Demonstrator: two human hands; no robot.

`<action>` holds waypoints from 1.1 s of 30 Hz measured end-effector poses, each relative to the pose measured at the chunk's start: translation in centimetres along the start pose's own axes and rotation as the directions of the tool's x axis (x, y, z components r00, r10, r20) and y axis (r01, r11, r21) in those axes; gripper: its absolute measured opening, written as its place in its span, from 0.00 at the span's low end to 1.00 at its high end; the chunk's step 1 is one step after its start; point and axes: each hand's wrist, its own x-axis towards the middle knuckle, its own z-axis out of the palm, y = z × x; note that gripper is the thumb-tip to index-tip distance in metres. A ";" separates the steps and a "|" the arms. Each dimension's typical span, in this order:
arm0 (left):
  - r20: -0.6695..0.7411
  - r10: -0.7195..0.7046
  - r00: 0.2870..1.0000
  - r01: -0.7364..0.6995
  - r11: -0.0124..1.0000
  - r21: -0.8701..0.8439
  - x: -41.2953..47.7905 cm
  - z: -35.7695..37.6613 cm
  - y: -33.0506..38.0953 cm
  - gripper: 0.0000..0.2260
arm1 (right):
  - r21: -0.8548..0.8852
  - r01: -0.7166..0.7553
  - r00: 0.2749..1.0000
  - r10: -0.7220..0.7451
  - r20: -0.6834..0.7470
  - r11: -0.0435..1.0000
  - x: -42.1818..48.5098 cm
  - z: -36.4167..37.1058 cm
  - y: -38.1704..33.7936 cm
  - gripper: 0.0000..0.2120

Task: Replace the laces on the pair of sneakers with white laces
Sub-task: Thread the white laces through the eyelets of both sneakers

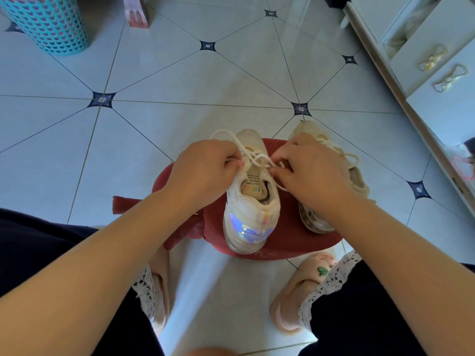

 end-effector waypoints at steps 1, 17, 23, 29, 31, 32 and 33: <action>0.001 0.007 1.000 -0.007 1.000 -0.002 0.0 -0.1 0.0 0.06 | 0.027 -0.020 1.000 0.020 0.011 0.999 0.1 0.0 0.0 0.07; -0.036 -0.093 0.995 0.095 0.993 0.069 0.4 0.2 -0.1 0.04 | -0.186 -0.054 0.993 0.072 0.091 0.981 -0.7 -2.8 0.3 0.08; -0.057 -0.057 0.997 0.062 0.995 0.078 0.3 0.3 -0.3 0.04 | -0.043 -0.013 1.000 0.013 0.012 0.999 -0.2 0.2 -0.7 0.10; -0.044 -0.041 0.998 0.044 0.997 0.069 0.3 0.4 -0.1 0.06 | -0.086 0.088 0.996 -0.086 0.031 0.992 -0.2 0.1 -1.0 0.11; -0.054 -0.078 0.996 0.082 0.992 0.091 0.5 -0.2 -0.2 0.06 | -0.190 0.036 0.999 -0.029 0.040 0.981 0.0 -0.2 -0.3 0.11; -0.074 -0.116 0.990 0.123 0.988 0.098 0.6 -0.8 -0.5 0.05 | -0.244 -0.030 0.998 0.044 0.049 0.969 0.1 -0.6 0.4 0.09; -0.099 -0.163 0.982 0.172 0.980 0.097 0.7 -1.6 -0.9 0.05 | -0.292 -0.103 0.990 0.126 0.061 0.951 0.2 -1.1 1.1 0.09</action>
